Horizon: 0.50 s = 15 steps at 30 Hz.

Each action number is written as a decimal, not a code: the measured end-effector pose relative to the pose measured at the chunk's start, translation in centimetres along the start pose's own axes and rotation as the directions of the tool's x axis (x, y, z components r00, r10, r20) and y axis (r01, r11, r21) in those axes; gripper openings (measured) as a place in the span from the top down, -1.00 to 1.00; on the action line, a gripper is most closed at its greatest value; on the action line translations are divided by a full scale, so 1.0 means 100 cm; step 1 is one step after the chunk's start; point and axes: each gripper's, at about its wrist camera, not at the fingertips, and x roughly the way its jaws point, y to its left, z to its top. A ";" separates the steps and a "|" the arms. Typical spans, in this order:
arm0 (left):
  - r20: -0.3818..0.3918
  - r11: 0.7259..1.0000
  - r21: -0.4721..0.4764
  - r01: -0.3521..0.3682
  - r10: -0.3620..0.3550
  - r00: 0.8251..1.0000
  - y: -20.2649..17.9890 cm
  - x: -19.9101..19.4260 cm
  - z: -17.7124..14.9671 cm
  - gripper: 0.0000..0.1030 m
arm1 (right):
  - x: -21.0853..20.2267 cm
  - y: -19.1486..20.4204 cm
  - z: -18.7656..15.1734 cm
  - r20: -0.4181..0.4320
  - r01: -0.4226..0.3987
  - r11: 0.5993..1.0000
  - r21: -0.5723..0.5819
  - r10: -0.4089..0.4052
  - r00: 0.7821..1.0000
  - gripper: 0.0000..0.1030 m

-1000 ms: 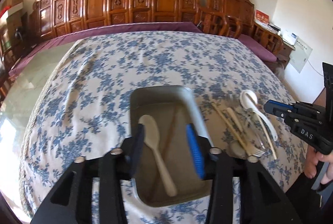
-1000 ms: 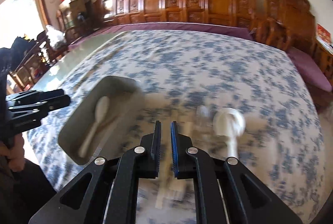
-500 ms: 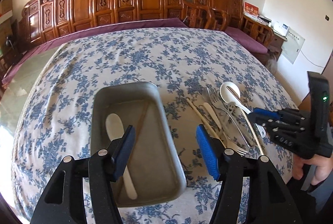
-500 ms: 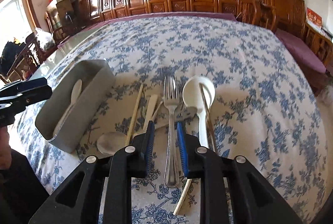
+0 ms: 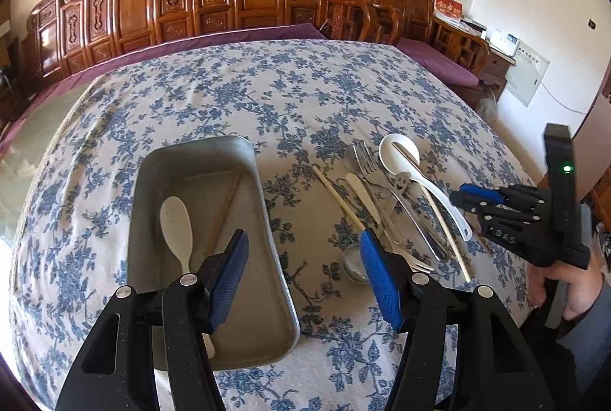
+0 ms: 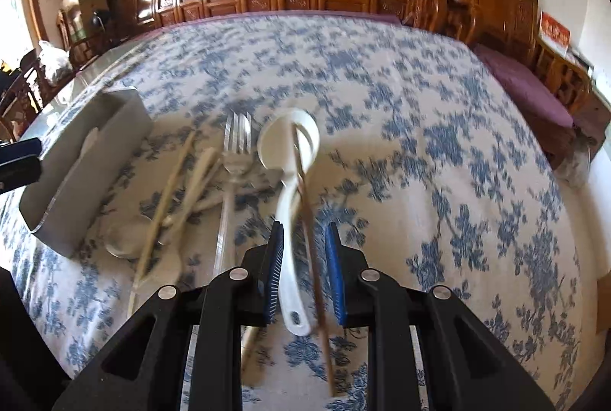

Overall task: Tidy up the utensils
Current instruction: 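Move the right gripper to the utensil pile and grasp a wooden chopstick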

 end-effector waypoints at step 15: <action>-0.005 0.999 0.040 -0.002 0.002 1.000 -0.017 0.000 -0.007 -0.12 | -0.002 -0.027 0.000 -0.006 -0.090 0.985 0.148 0.092 0.996 0.52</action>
